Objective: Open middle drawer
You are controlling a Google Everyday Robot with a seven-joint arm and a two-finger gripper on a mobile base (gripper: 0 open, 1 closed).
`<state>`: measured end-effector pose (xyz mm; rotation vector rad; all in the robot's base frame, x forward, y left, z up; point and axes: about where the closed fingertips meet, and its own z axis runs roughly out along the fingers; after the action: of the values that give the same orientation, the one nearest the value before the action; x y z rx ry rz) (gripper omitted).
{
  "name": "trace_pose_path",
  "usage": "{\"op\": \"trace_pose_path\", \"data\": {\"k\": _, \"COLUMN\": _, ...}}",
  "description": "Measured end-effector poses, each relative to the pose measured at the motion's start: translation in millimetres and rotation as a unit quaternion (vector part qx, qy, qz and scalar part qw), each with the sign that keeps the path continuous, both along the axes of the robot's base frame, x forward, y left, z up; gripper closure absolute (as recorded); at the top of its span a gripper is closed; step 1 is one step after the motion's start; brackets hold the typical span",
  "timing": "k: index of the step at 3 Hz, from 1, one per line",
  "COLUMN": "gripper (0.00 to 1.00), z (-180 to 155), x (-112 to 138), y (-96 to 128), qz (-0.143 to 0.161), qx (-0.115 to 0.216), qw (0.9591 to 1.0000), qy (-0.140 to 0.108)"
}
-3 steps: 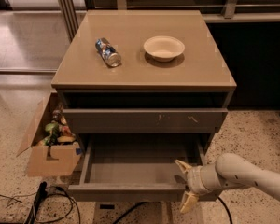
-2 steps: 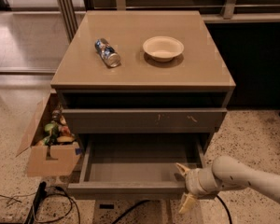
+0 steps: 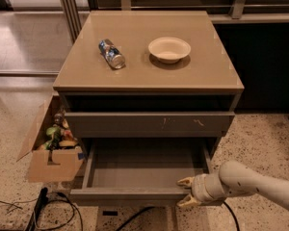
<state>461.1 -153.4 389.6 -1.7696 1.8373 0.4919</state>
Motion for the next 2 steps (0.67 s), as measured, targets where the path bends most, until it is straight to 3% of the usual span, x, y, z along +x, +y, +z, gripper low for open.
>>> {"op": "trace_pose_path", "data": {"k": 2, "gripper": 0.93, "z": 8.0, "x": 0.0, "y": -0.5, "qz": 0.0, "qx": 0.0, "qw": 1.0, "qy": 0.0}}
